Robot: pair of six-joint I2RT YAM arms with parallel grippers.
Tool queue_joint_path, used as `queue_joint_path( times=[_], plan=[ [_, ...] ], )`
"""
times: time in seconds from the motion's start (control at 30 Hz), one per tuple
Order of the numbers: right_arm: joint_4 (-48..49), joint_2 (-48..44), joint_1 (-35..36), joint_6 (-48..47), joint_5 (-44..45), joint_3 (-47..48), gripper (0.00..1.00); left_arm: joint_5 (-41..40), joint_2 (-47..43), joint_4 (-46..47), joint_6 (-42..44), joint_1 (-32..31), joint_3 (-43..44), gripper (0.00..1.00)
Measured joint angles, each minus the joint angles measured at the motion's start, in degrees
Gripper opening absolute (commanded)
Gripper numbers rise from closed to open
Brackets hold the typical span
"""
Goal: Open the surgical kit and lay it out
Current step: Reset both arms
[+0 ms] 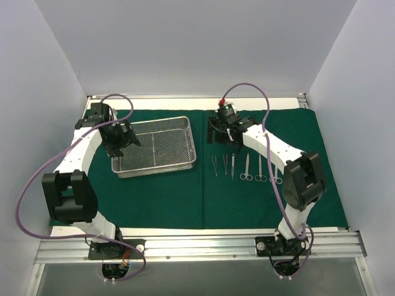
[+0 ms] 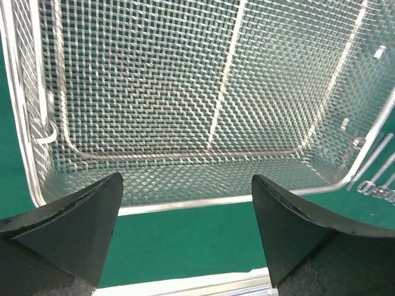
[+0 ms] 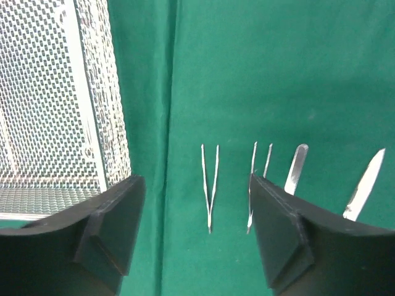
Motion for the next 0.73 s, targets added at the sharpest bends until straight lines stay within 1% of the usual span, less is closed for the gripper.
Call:
queue_joint_path(
  times=[0.03,0.07,0.1,0.17,0.3,0.37,0.43,0.47,0.6,0.73],
  plan=[
    [-0.17,-0.09,0.42,-0.68,1.38,0.63,0.81,0.33,-0.94,0.26,-0.44,-0.02,-0.63,0.94],
    [-0.07,-0.35,1.05,-1.55,2.71,0.76,0.98,0.59,-2.03,0.46,-0.79,-0.11,-1.36,0.94],
    [0.07,-0.70,1.95,-2.21,4.39,0.66,1.00,0.85,-3.19,0.74,-1.14,-0.26,-2.14,0.94],
    [1.57,-2.40,4.33,-3.87,7.32,-1.09,1.00,1.60,-5.62,1.01,-2.16,-0.61,-3.21,0.94],
    [3.52,-7.96,7.85,-5.11,9.86,-5.81,1.00,4.28,-10.32,4.28,-4.63,-2.32,-5.60,0.94],
    [4.37,-9.92,8.15,-4.66,11.69,-7.63,1.00,5.77,-12.26,7.19,-6.43,-4.31,-8.04,0.94],
    [6.84,-12.28,8.57,-3.93,14.71,-11.39,1.00,6.64,-13.97,10.64,-8.33,-7.04,-11.52,0.94],
    [8.26,-13.84,8.70,-3.41,16.02,-14.29,1.00,7.04,-15.08,12.90,-9.40,-8.55,-13.84,0.94],
    [13.53,-25.97,9.70,-0.70,19.10,-29.62,1.00,9.31,-20.39,20.94,-14.43,-14.75,-24.41,0.94],
    [18.21,-38.62,10.03,2.51,19.43,-39.69,1.00,12.44,-24.41,27.28,-18.97,-17.09,-32.06,0.94]
  ],
)
